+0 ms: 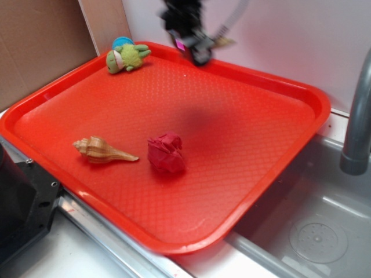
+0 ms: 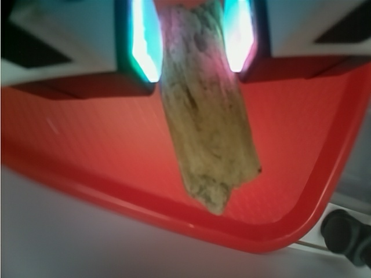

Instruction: Grab the wood chip.

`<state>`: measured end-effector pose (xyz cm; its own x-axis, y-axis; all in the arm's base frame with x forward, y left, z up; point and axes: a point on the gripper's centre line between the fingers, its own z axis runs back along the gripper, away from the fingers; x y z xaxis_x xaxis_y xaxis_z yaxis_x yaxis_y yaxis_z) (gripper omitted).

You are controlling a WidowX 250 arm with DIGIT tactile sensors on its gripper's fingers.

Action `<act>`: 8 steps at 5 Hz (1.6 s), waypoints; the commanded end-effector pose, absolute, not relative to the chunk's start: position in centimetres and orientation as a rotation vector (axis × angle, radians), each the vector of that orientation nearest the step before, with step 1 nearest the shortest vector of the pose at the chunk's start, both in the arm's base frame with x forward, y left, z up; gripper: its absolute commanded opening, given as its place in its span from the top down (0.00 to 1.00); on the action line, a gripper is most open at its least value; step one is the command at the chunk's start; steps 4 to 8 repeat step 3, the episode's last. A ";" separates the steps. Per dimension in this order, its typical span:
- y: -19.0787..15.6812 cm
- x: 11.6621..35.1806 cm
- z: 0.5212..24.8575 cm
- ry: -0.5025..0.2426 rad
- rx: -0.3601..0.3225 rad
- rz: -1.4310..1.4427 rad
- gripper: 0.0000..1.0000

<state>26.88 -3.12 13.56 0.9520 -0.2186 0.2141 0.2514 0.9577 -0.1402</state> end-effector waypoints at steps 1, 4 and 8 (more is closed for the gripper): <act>2.0 21.8 22.0 -0.304 -0.174 0.124 1.00; 2.2 20.6 21.9 -0.215 0.165 0.266 1.00; 2.2 20.6 21.9 -0.215 0.165 0.266 1.00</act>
